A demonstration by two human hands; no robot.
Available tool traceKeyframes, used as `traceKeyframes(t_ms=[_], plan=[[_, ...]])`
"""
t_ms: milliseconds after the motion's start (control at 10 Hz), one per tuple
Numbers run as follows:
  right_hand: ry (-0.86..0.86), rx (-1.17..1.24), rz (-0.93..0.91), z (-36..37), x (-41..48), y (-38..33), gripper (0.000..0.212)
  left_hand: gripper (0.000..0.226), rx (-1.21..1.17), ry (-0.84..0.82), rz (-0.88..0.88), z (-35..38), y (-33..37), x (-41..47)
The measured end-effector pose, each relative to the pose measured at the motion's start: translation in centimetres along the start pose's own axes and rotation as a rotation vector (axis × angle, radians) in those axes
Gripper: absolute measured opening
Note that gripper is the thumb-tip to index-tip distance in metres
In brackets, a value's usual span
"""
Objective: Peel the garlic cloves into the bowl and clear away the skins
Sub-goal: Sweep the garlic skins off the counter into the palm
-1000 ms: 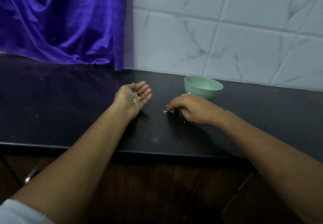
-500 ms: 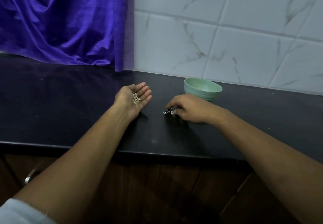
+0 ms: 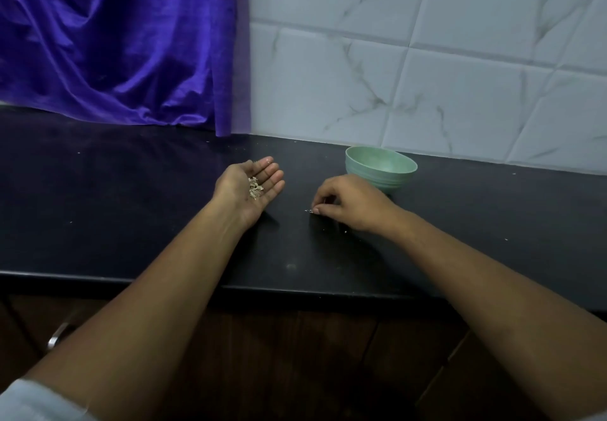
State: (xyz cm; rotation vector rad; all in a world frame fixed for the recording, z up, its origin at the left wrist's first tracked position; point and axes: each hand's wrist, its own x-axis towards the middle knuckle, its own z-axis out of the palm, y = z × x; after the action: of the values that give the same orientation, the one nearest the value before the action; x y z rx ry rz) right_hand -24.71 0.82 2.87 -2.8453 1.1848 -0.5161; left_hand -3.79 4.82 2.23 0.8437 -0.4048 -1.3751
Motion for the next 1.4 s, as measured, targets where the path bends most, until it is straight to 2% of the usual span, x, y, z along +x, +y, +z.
traceKeyframes(t_ms=[100, 300, 400, 700, 800, 1000, 1100, 1400], plan=[[-0.05, -0.027, -0.025, -0.9, -0.4, 0.6, 0.006, 0.042, -0.009, -0.003, 0.0, 0.0, 0.1, 0.2], [-0.182, -0.168, -0.085, -1.8, -0.7, 0.7, 0.024, 0.042, -0.016, -0.019, -0.008, -0.1, -0.1, 0.4], [-0.176, -0.225, -0.096, -2.0, -0.6, 0.4, 0.029, 0.043, -0.021, -0.015, -0.012, -0.1, -0.1, 0.4], [-0.188, -0.455, -0.116, -2.0, 0.0, -1.4, 0.016, 0.043, -0.038, -0.068, -0.077, 0.3, -0.4, 0.1], [-0.192, -0.345, -0.088, -2.1, -0.1, -1.4, 0.011, 0.045, -0.031, -0.117, -0.146, 0.5, -0.6, -0.1], [-0.043, 0.416, 0.156, -4.0, 2.2, -2.2, 0.012, 0.052, -0.038, -0.171, -0.232, 0.7, -0.8, -0.8], [-0.051, 0.538, 0.154, -4.2, 4.2, -3.7, 0.013, 0.053, -0.088, -0.191, -0.282, 0.5, -0.6, -0.9], [-0.055, 0.372, 0.127, -4.0, 6.1, -5.8, 0.01, 0.056, -0.196, -0.227, -0.332, 0.6, -0.5, -1.4]])
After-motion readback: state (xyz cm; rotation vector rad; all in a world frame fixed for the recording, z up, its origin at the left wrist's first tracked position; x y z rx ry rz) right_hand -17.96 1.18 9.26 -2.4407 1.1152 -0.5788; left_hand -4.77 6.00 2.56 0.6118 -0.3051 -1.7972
